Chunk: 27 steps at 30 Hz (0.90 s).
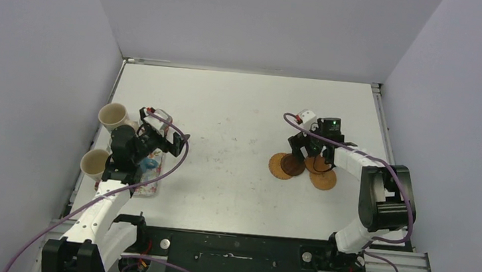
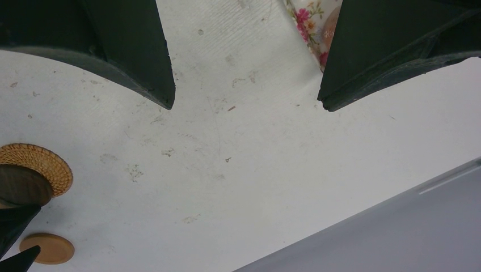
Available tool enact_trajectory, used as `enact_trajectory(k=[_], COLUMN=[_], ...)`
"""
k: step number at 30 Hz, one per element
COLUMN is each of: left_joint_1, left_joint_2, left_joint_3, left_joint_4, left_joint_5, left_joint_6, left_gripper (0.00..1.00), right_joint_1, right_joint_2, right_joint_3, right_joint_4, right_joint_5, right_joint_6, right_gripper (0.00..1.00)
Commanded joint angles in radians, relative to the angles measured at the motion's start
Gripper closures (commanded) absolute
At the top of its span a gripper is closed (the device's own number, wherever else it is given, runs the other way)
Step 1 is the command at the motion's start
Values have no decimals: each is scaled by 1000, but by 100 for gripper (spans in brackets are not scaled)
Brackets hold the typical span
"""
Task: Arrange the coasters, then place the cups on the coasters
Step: Move the coaster to the center of the board.
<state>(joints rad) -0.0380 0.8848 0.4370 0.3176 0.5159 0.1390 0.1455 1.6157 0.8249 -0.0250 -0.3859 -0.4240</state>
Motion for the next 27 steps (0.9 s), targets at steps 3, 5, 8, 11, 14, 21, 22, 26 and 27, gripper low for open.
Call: enact_trajectory(k=[3, 5, 8, 11, 14, 21, 22, 26, 27], left_joint_1=[-5, -5, -6, -7, -7, -9, -10, -11, -11], left_joint_2=[1, 1, 3, 4, 5, 12, 13, 10, 10], left_joint_3=[16, 16, 15, 17, 17, 19, 19, 18, 19], left_joint_4=[36, 36, 37, 37, 36, 35, 35, 33, 34], left_joint_5=[-9, -10, -10, -10, -10, -11, -11, -12, -13], left_joint_6=[8, 8, 8, 8, 8, 10, 11, 11, 12], left_gripper=[3, 3, 3, 3, 3, 3, 3, 3, 3], right_joint_1=[8, 8, 9, 8, 9, -3, -6, -8, -10], right_joint_2=[-10, -20, -18, 15, 53, 96, 101, 113, 111], right_joint_3=[48, 45, 50, 69, 85, 95, 95, 92, 90], right_joint_4=[-52, -67, -81, -81, -68, 31, 57, 109, 116], right_joint_5=[-61, -86, -86, -30, 36, 214, 233, 288, 294], right_joint_6=[-59, -75, -81, -70, -48, 50, 66, 107, 109], right_gripper=[0, 0, 0, 0, 0, 0, 0, 0, 0])
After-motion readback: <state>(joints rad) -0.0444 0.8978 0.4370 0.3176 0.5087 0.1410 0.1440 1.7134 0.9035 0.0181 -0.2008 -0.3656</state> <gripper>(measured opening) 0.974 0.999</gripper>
